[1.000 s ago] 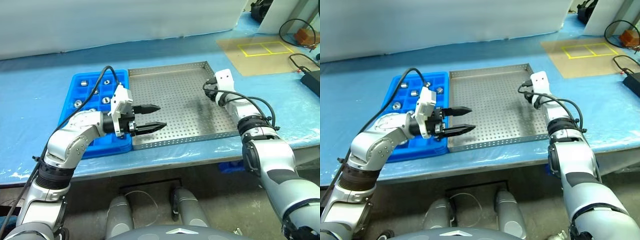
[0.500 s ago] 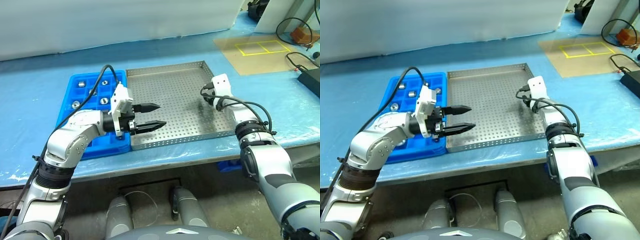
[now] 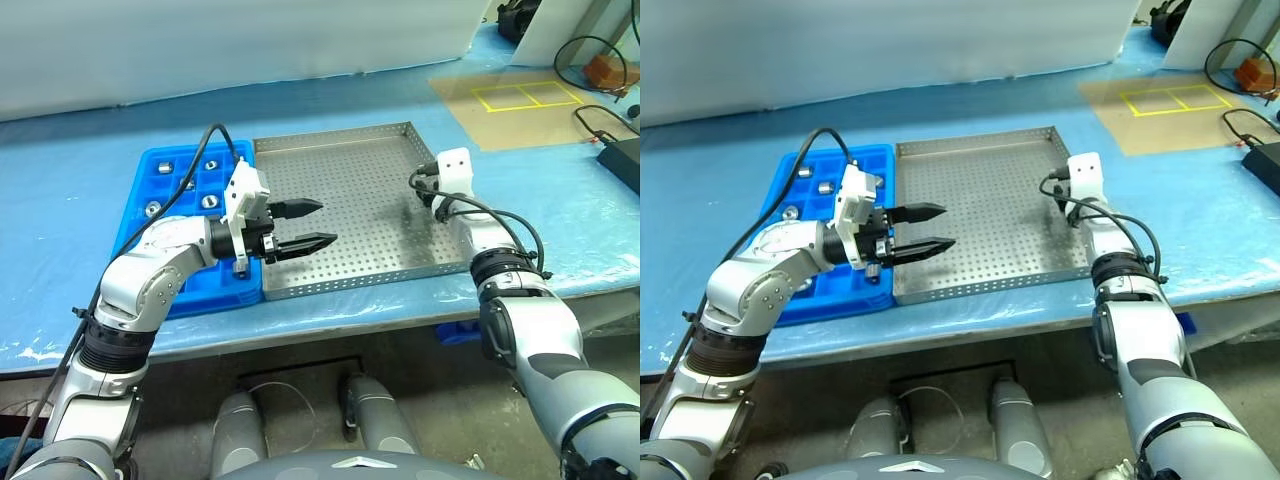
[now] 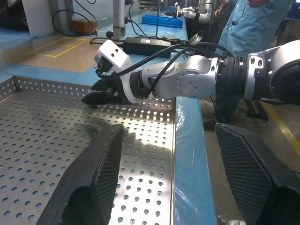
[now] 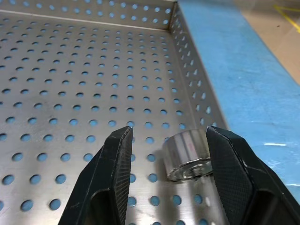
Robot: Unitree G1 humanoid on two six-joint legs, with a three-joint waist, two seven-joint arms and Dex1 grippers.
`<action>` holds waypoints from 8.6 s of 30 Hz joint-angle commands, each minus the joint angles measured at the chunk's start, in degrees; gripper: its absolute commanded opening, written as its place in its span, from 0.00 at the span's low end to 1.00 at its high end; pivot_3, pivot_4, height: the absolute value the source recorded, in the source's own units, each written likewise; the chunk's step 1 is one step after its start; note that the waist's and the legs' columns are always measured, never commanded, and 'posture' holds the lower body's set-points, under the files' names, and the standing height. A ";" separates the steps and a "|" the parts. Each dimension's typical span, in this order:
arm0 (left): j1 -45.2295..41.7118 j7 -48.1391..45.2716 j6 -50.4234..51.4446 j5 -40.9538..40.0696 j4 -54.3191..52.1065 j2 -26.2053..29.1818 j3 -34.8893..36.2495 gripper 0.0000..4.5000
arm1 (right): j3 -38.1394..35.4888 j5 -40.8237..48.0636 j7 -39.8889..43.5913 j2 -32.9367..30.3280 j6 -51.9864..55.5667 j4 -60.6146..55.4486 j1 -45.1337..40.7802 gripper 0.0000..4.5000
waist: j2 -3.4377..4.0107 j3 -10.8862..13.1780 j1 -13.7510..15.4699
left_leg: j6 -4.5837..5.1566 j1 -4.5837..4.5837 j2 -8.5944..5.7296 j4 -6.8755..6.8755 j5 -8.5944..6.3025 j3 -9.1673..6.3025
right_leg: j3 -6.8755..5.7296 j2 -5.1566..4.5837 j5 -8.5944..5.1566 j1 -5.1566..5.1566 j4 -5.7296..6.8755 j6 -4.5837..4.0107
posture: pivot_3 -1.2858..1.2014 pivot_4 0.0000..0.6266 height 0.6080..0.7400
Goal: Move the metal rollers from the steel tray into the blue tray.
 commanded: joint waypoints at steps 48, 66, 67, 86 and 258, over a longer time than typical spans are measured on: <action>0.29 1.15 0.08 0.74 -3.74 -1.35 -0.33 0.74 | -2.42 2.12 -4.94 9.69 1.36 1.64 -5.14 0.56 | 0.02 0.01 -0.16 | 0.00 -0.12 0.00 -0.06 -0.01 0.01 | 0.01 0.00 -0.02 -0.17 -0.02 0.04 | 0.37 0.24 1.00; 0.98 1.66 -0.25 1.10 -4.56 -1.03 0.11 0.74 | -4.50 3.75 -8.60 14.16 -1.57 5.73 -11.92 0.56 | 0.10 0.06 -0.25 | -0.02 -0.14 0.03 -0.12 -0.01 0.01 | 0.01 0.02 -0.02 -0.27 -0.01 0.04 | 0.38 0.24 1.00; 0.91 1.70 -0.26 1.11 -4.56 -0.99 0.14 0.74 | -4.45 3.72 -8.25 14.72 -1.66 5.56 -12.29 0.56 | 0.10 0.07 -0.21 | -0.02 -0.14 0.03 -0.12 -0.01 0.01 | 0.01 0.02 -0.02 -0.27 -0.01 0.04 | 0.38 0.24 1.00; 2.49 2.90 -2.06 1.84 -4.21 0.13 1.56 0.74 | -5.47 4.85 -7.17 15.78 -0.60 5.63 -13.56 0.56 | 0.13 0.10 0.11 | -0.03 -0.22 0.02 -0.17 -0.01 0.00 | 0.00 -0.01 -0.02 -0.32 -0.02 0.02 | 0.41 0.24 1.00; 7.73 -0.28 1.75 -3.50 -5.93 14.80 13.15 0.74 | 10.16 22.66 55.92 -12.76 34.88 -61.70 22.13 0.99 | 0.07 0.13 5.15 | -0.03 0.14 -0.09 -1.26 0.01 0.07 | -0.06 -0.04 0.17 0.25 -1.24 -0.30 | 0.42 0.24 1.00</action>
